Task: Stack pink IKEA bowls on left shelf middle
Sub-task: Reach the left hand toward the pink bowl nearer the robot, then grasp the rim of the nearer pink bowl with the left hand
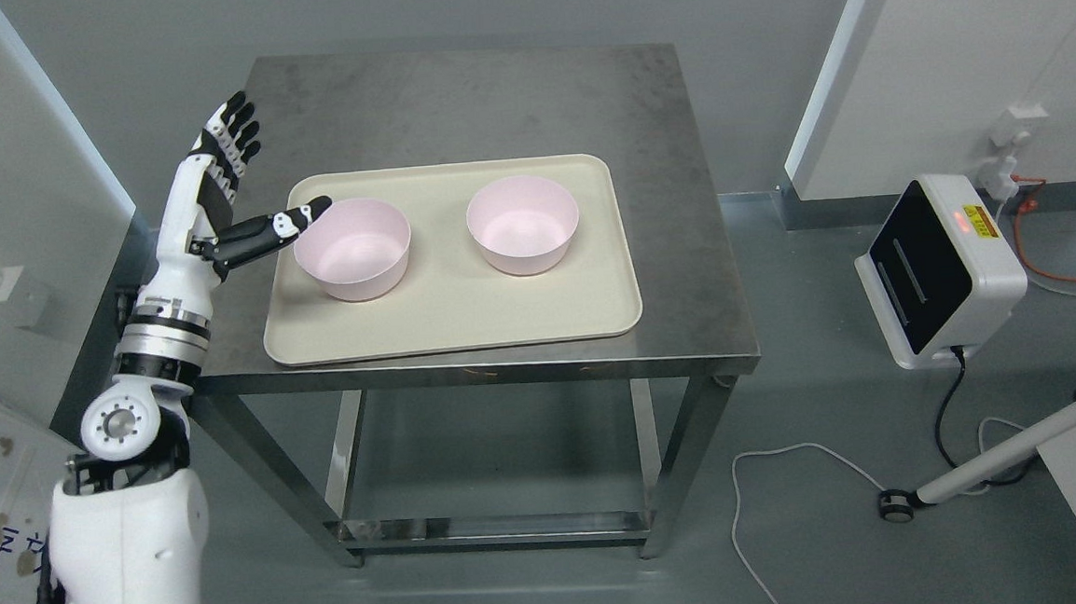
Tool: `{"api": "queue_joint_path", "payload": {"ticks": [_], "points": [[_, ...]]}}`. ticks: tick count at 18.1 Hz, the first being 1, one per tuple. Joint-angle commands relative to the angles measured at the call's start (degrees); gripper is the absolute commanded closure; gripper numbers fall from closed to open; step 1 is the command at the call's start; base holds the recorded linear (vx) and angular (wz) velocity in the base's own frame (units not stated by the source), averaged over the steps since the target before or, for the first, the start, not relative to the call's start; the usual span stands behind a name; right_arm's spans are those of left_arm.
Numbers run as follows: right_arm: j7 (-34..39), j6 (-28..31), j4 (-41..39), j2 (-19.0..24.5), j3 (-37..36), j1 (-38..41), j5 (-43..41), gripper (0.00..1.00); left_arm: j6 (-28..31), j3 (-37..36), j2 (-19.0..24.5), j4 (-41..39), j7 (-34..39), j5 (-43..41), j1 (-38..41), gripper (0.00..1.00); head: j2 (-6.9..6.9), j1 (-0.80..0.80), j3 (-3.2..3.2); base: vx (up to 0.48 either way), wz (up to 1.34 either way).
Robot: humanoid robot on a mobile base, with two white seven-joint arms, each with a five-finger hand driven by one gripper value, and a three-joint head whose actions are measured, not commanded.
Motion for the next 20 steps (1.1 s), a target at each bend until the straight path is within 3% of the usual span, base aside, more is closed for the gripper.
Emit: {"api": "queue_joint_path", "payload": {"ticks": [1, 4, 9, 15, 20], "points": [[-0.1, 0.0, 0.0, -1.0, -0.5, 0.0, 0.4, 0.0, -0.1, -11.3, 15.6, 15.4, -7.9, -7.8, -13.5, 0.03, 0.0, 0.0, 0.0, 0.0, 0.0], [-0.1, 0.0, 0.0, -1.0, -0.5, 0.0, 0.4, 0.0, -0.1, -19.2, 20.2, 18.9, -10.9, -12.4, -15.2, 0.03, 0.0, 0.0, 0.0, 0.0, 0.0], [-0.1, 0.0, 0.0, -1.0, -0.5, 0.0, 0.4, 0.0, -0.1, -20.6, 19.7, 22.4, -11.2, -14.0, -14.4, 0.06, 0.0, 0.0, 0.0, 0.0, 0.0], [-0.1, 0.0, 0.0, -1.0, -0.5, 0.0, 0.4, 0.0, 0.2, -20.6, 15.3, 22.4, -14.5, -14.1, -15.1, 0.15, 0.0, 0.0, 0.0, 0.0, 0.0], [-0.1, 0.0, 0.0, -1.0, -0.5, 0.0, 0.4, 0.0, 6.2, -23.3, 12.2, 23.3, -14.4, -15.6, -17.3, 0.17, 0.0, 0.0, 0.0, 0.0, 0.0]]}}
